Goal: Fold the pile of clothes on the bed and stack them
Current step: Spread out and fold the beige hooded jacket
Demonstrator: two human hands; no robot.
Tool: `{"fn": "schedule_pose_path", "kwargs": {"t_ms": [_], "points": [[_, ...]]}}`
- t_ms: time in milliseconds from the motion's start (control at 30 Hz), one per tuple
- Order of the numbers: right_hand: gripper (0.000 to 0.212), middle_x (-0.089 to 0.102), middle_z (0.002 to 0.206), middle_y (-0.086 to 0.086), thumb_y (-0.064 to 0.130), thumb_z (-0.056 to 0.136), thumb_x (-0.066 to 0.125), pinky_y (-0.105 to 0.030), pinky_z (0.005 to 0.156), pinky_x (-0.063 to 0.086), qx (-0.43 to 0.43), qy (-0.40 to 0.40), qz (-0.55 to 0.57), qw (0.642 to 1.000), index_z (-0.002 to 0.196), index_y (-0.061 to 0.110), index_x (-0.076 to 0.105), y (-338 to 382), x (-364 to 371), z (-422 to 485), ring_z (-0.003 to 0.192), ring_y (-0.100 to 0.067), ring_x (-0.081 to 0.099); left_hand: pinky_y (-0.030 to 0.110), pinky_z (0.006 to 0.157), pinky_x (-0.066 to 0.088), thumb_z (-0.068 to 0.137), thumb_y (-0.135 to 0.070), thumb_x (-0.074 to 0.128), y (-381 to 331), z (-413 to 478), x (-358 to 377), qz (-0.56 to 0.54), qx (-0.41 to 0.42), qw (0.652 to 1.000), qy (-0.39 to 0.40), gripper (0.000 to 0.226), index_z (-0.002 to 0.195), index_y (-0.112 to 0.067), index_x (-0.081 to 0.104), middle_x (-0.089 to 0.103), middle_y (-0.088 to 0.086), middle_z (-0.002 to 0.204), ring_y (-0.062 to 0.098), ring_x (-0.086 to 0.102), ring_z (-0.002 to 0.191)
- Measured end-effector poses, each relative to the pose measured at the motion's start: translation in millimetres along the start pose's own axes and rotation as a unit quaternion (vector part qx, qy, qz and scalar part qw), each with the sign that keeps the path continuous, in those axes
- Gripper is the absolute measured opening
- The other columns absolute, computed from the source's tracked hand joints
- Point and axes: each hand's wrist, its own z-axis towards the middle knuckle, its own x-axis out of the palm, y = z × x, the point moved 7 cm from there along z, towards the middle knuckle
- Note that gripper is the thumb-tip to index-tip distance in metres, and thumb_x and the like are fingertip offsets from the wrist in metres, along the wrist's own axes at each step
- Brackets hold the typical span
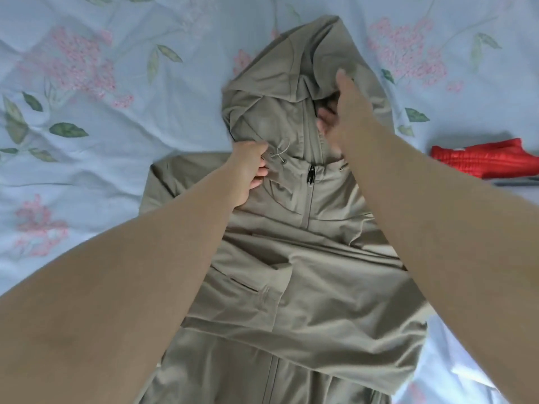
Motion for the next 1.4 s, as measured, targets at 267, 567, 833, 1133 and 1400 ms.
{"fn": "schedule_pose_path", "kwargs": {"t_ms": [267,567,833,1133,1400], "points": [[0.017,0.057,0.083,-0.001,0.019,0.100,0.040,-0.029,0.086,0.041,0.065,0.037,0.285,0.956,0.091,0.013,0.053,5,5,-38,0.099,-0.019,0.059,0.025,0.087,0.036,0.097,-0.055,0.029,8,-2,-6,-0.117,0.017,0.992,0.033,0.057,0.140,-0.020,0.043,0.054,-0.002,0.113,0.010,0.050,0.097],[0.024,0.068,0.074,-0.005,0.011,0.092,0.034,-0.028,0.062,0.039,0.242,0.059,0.147,0.957,0.090,0.013,0.059,-138,-83,-179,0.067,-0.020,0.060,0.034,0.079,0.056,0.093,-0.053,0.046,47,-59,8,-0.374,-0.034,0.919,0.124,0.054,0.123,-0.010,0.057,0.068,0.006,0.110,0.021,0.066,0.098],[0.027,0.054,0.090,-0.001,0.043,0.089,0.057,-0.030,0.063,0.041,0.081,-0.159,-0.016,0.984,0.098,0.018,0.053,-159,-143,-186,0.069,-0.016,0.050,0.032,0.082,0.046,0.094,-0.010,0.033,136,-105,-48,-0.094,-0.105,0.990,-0.027,0.031,0.109,-0.011,0.061,0.067,0.003,0.114,0.016,0.061,0.090],[0.016,0.064,0.092,-0.011,0.001,0.079,0.062,-0.040,0.088,0.052,0.044,-0.097,-0.028,0.994,0.086,0.015,0.060,-157,-116,-179,0.092,-0.029,0.061,0.038,0.075,0.051,0.088,-0.007,0.062,142,-123,-24,0.006,-0.025,1.000,-0.007,0.024,0.110,-0.011,0.054,0.058,0.007,0.099,0.018,0.058,0.083],[0.028,0.049,0.070,0.000,-0.007,0.081,0.039,-0.026,0.066,0.039,0.142,-0.028,0.053,0.988,0.075,0.018,0.048,-208,-166,-245,0.063,-0.014,0.044,0.037,0.094,0.048,0.085,0.013,0.045,188,-149,-59,-0.063,0.011,0.993,0.097,0.031,0.098,-0.013,0.055,0.063,0.006,0.108,0.022,0.059,0.107]]}}
